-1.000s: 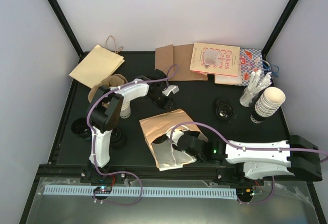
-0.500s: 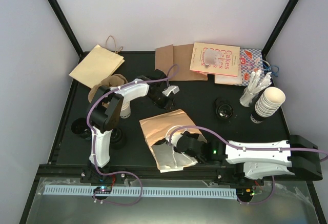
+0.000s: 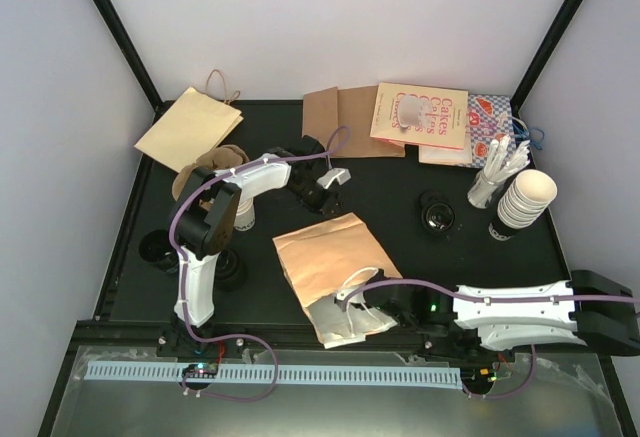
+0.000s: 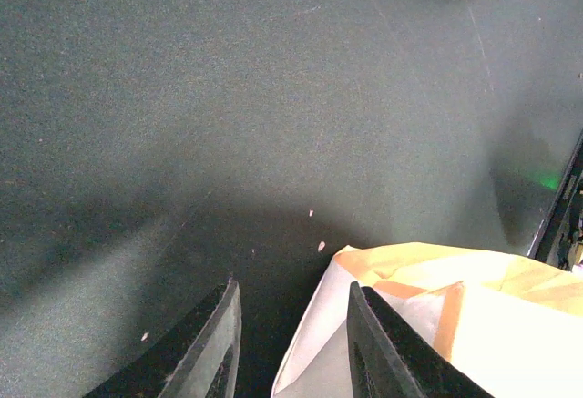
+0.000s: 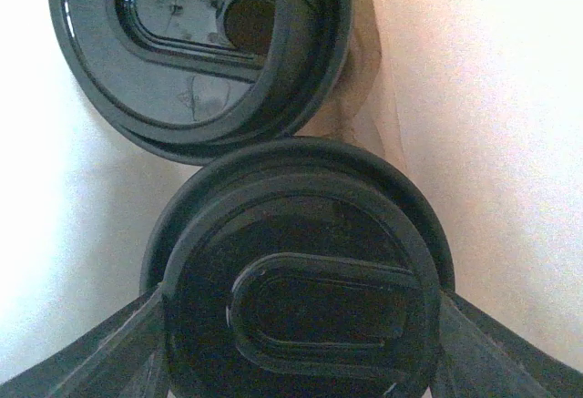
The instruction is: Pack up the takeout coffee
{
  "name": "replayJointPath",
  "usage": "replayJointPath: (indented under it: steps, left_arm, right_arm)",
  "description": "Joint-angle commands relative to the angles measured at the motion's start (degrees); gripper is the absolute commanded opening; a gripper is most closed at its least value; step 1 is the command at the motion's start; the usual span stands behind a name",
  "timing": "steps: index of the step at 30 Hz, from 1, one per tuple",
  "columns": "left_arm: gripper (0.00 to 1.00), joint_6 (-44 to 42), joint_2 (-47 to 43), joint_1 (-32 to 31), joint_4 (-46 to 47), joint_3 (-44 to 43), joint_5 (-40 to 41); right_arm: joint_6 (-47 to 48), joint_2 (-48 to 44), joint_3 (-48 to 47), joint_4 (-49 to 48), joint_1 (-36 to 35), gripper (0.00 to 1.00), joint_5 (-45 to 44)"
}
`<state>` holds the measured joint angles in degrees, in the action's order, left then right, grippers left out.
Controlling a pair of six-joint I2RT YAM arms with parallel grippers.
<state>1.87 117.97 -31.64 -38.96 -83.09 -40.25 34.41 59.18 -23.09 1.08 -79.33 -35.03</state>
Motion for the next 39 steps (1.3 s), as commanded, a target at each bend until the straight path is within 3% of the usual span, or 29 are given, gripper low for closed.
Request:
replayJointPath:
  steps: [1,10,28,32,39]
  left_arm:
    - [0.34,-2.5,1.3,-1.9,-4.8,-0.1,-4.5]
    - [0.32,-3.6,2.2,-2.6,-6.7,-1.0,-5.2]
    - [0.30,-1.9,6.1,-2.3,-8.8,-3.5,-8.6]
    - [0.37,-0.1,4.7,-1.5,-7.1,-4.2,-7.7]
    - [0.63,1.7,2.2,1.1,-7.8,-12.0,-3.6]
  right_arm:
    - [10.1,1.5,3.5,-1.8,2.5,0.48,-2.7]
    - [19.5,1.5,0.8,-5.8,7.2,0.45,-2.3]
    - [28.0,3.1,-5.9,1.8,12.2,0.45,-2.3]
    - [21.2,3.4,-11.4,11.9,12.3,0.45,2.3]
    - [15.1,4.6,-17.8,22.4,12.3,0.44,5.4]
